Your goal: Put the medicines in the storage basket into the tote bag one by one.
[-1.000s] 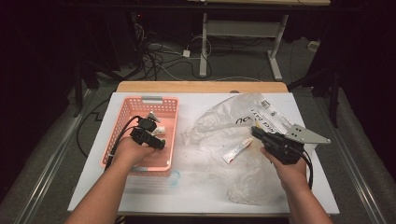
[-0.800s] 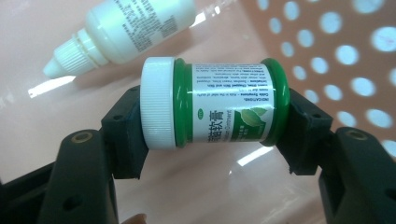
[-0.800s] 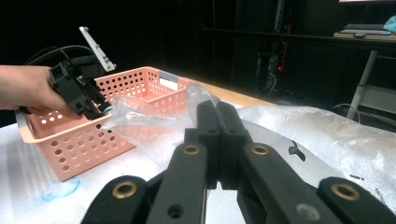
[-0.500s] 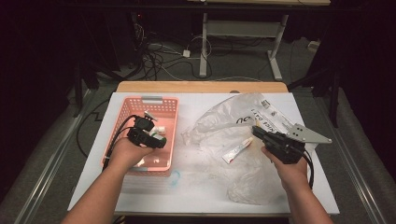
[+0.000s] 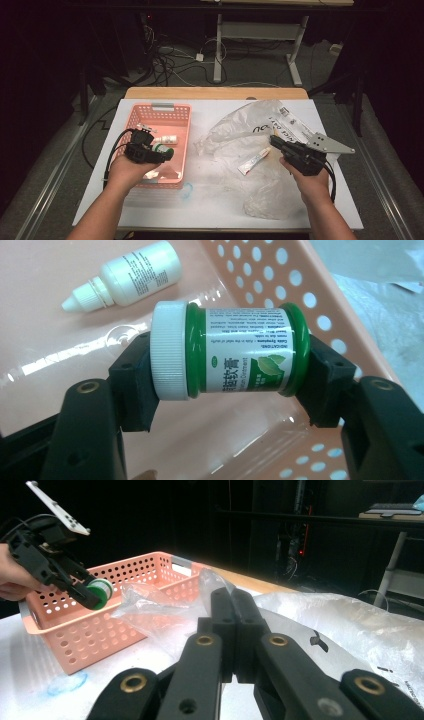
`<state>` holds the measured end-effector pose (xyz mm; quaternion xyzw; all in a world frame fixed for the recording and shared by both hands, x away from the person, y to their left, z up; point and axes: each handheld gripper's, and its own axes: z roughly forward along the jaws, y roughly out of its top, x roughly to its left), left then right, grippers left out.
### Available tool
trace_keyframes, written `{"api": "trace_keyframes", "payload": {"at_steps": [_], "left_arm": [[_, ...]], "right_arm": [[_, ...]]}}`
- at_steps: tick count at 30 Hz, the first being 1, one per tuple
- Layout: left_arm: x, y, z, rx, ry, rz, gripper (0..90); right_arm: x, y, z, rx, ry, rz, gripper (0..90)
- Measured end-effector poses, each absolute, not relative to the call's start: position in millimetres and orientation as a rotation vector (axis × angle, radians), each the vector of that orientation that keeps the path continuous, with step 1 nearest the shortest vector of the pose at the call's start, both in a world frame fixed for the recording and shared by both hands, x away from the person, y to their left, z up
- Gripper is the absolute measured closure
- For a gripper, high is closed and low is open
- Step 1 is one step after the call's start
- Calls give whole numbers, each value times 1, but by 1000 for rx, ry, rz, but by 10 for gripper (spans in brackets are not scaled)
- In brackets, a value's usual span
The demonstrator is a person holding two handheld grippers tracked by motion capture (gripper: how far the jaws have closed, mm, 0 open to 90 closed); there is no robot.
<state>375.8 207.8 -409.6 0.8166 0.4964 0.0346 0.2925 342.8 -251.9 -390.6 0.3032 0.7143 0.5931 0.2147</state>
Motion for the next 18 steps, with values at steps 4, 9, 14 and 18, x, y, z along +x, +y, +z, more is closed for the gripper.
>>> {"api": "trace_keyframes", "payload": {"at_steps": [4,9,14,18], "left_arm": [[365,207,-410,2159,1292,130,344],[355,205,-414,2128,1269,163,344],[343,202,-417,2107,1244,225,344],[334,203,-420,2070,1222,269,344]], "right_arm": [[343,-251,-392,836,1986,1642,900],[342,-250,-391,833,1989,1641,900],[342,-249,-391,827,1990,1639,900],[343,-248,-393,827,1998,1632,900]]}}
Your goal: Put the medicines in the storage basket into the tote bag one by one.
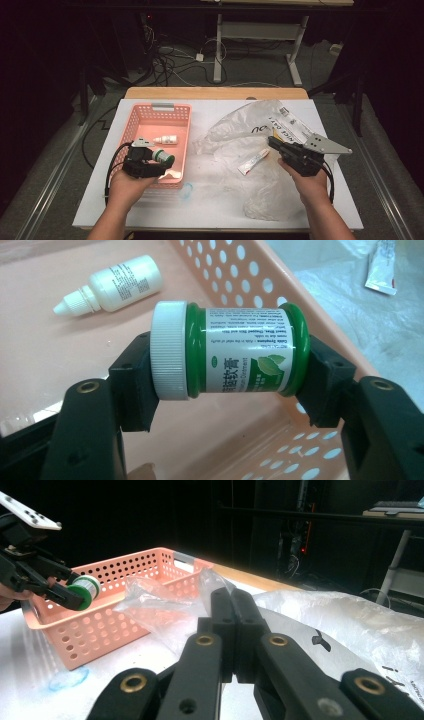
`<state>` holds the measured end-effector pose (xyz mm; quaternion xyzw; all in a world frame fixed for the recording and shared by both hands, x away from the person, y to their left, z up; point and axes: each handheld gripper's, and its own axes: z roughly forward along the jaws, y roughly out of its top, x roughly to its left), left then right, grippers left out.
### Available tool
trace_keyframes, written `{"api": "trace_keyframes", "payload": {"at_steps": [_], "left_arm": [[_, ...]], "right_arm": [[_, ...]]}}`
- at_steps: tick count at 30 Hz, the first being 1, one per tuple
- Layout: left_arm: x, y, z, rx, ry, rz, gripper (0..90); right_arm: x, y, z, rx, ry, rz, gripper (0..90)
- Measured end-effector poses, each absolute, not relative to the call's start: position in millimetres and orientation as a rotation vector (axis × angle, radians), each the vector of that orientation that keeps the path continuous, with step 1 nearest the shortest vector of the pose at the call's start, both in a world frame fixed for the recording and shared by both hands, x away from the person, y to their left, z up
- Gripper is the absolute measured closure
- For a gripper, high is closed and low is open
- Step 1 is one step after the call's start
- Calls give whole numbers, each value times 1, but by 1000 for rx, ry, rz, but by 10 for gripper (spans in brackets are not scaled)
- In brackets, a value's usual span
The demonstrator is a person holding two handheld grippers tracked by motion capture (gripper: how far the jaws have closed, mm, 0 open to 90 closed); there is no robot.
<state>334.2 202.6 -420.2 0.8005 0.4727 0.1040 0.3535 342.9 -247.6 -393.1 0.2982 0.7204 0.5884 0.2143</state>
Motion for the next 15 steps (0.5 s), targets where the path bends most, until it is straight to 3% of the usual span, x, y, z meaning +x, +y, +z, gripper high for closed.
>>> {"api": "trace_keyframes", "payload": {"at_steps": [15], "left_arm": [[323,209,-423,1997,1195,289,344]], "right_arm": [[342,-245,-395,820,2008,1620,900]]}}
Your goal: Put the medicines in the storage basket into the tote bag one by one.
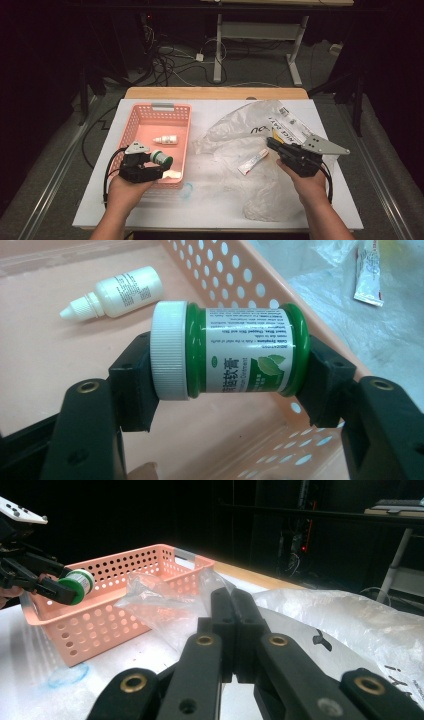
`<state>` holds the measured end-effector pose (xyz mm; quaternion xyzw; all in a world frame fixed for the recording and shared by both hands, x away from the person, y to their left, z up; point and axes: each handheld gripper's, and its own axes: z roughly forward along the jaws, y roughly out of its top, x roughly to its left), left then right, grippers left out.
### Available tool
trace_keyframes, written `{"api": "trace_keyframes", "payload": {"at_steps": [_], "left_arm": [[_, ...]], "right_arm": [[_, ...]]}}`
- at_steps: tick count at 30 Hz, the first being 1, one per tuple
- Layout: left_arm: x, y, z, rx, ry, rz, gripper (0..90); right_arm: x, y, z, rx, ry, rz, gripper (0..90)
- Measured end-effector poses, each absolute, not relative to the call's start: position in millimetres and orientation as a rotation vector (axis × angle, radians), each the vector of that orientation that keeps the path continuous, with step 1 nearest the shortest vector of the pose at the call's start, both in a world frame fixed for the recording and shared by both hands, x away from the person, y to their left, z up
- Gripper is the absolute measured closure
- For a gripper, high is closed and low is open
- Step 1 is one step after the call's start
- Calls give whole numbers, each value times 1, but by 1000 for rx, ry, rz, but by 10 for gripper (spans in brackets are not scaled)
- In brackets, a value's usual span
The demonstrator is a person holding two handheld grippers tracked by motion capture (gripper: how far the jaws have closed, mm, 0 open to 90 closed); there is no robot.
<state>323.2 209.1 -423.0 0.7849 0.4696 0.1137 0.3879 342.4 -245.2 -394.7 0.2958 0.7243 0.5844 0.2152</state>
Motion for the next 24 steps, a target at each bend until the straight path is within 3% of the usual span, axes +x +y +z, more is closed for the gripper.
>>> {"api": "trace_keyframes", "payload": {"at_steps": [24], "left_arm": [[311,181,-402,1943,1071,301,344]], "right_arm": [[339,-247,-388,801,1991,1633,900]]}}
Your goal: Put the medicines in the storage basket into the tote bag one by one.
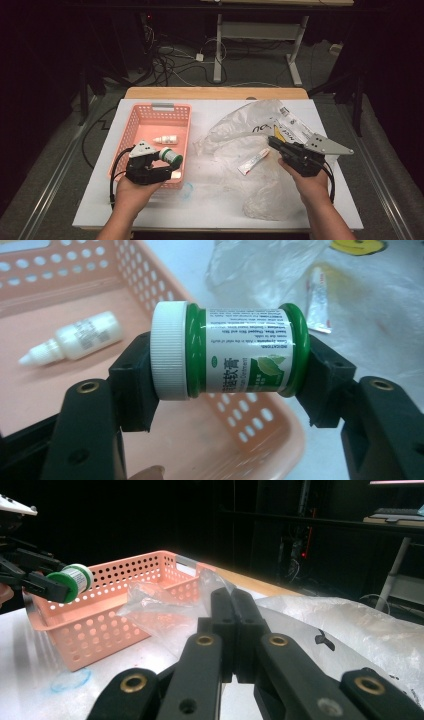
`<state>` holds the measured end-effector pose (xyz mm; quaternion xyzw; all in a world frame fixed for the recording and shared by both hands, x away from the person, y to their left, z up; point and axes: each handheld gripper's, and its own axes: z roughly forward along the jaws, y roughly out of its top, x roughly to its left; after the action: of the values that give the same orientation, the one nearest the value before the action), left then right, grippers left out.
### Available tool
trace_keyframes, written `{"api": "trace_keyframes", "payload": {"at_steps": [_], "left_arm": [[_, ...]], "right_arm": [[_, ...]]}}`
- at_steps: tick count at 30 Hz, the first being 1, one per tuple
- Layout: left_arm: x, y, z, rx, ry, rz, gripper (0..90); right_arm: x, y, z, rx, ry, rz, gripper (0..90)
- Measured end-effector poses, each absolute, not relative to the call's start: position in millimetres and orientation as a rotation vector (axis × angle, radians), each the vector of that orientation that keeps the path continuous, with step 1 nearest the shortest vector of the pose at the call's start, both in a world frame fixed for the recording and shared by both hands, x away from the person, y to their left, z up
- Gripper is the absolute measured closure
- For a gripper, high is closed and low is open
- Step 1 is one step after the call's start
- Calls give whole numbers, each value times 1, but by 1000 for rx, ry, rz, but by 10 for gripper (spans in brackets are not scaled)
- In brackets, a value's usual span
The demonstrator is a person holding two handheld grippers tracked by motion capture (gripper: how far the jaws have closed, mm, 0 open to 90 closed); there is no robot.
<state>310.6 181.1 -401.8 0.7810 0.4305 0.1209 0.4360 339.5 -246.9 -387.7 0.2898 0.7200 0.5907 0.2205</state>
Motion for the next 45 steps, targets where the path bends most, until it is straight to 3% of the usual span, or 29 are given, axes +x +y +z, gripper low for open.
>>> {"api": "trace_keyframes", "payload": {"at_steps": [24,45], "left_arm": [[298,100,-397,2039,857,210,344],[323,30,-418,2096,760,206,343]], "right_arm": [[338,-247,-386,802,1982,1654,900],[338,-248,-385,804,1980,1659,900]]}}
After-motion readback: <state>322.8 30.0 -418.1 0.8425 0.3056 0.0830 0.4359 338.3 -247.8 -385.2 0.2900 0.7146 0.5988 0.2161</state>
